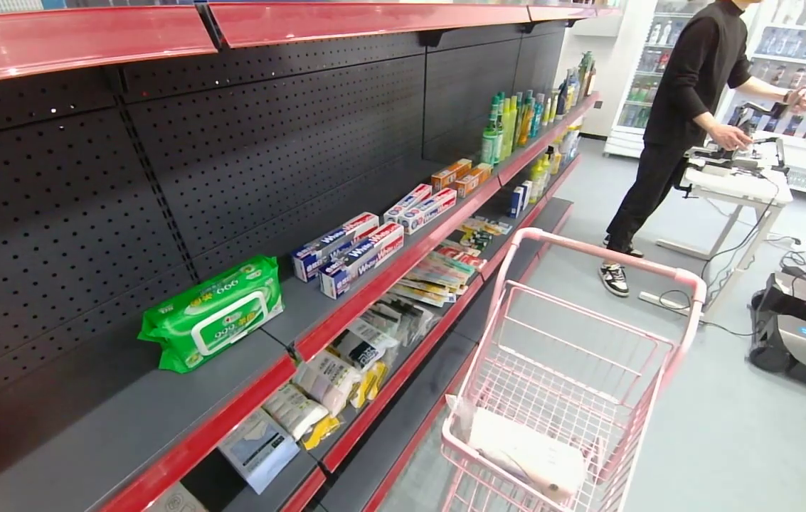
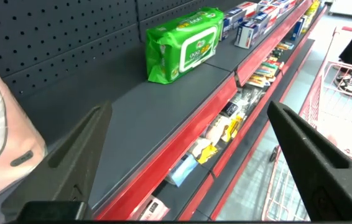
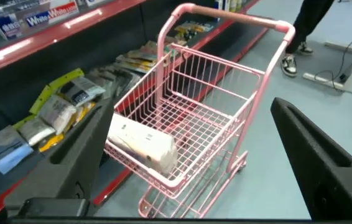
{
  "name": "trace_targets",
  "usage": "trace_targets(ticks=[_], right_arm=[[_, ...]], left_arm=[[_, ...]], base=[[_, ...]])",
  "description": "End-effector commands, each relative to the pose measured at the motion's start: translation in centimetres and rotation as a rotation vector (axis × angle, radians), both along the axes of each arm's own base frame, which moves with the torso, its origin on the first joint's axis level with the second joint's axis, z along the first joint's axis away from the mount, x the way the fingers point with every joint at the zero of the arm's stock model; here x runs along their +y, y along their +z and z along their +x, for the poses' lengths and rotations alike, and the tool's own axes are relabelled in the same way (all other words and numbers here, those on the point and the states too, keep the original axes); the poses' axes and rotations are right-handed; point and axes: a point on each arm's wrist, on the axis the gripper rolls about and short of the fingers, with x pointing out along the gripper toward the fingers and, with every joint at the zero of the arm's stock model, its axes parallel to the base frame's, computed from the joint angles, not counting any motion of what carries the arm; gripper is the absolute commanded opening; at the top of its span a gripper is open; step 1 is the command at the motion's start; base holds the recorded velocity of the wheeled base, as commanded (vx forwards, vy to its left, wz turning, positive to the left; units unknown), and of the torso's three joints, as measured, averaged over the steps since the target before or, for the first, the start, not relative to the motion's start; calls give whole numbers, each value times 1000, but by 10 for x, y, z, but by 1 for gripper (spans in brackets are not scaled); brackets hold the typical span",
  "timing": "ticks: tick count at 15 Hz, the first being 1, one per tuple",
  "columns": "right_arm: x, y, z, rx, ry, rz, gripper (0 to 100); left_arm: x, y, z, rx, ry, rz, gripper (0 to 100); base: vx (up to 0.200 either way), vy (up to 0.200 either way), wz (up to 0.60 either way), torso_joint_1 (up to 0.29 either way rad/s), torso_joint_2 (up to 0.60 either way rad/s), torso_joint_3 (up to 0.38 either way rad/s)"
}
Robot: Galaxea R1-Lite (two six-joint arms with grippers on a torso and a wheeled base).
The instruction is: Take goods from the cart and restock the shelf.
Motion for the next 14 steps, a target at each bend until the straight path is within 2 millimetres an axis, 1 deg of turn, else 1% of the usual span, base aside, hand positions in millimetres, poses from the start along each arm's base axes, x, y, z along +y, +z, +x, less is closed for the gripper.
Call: trace_targets(ticks=[1, 2, 3, 4, 5, 6, 7, 8, 9, 10, 12, 14], right_arm=[[0, 28, 3, 1, 17, -22, 100], [1, 114, 27, -7, 21, 64, 100], [1, 147, 44, -11, 20, 138, 100], [1, 179, 79, 43, 5, 162, 100], [1, 167, 113, 212, 5, 72, 100], [-1, 152, 138, 343, 11, -10, 100], [-2, 141, 161, 435, 20, -21, 100], [-1, 117, 203, 587, 73, -7, 100], [7, 101, 242, 676, 218, 22, 100], [19, 89, 256, 728, 326, 18, 100], [31, 57, 277, 838, 430, -90, 100], [33, 21, 292, 923, 545, -243, 100]], left_arm=[[0, 0, 0, 1, 0, 0, 100], [0, 0, 0, -2, 0, 0, 100], [0, 0, 0, -2, 0, -3, 100], [0, 0, 0, 0, 0, -4, 100], [0, 0, 0, -2, 0, 0, 100], [0, 0, 0, -2, 2, -1, 100], [0, 0, 0, -2, 2, -1, 100], [0, 0, 0, -2, 5, -3, 100], [0, 0, 0, -2, 5, -1, 100], [0, 0, 0, -2, 3, 2, 100], [0, 0, 0, -2, 3, 10, 100], [0, 0, 0, -2, 5, 10, 100]], base=[[0, 0, 0, 0, 0, 0], [0, 0, 0, 0, 0, 0], [0, 0, 0, 0, 0, 0], [0, 0, 0, 0, 0, 0], [0, 0, 0, 0, 0, 0], [0, 0, 0, 0, 0, 0], [0, 0, 0, 0, 0, 0], [0, 0, 0, 0, 0, 0], [0, 0, 0, 0, 0, 0], [0, 0, 0, 0, 0, 0], [0, 0, 0, 0, 0, 0], [0, 0, 0, 0, 0, 0]])
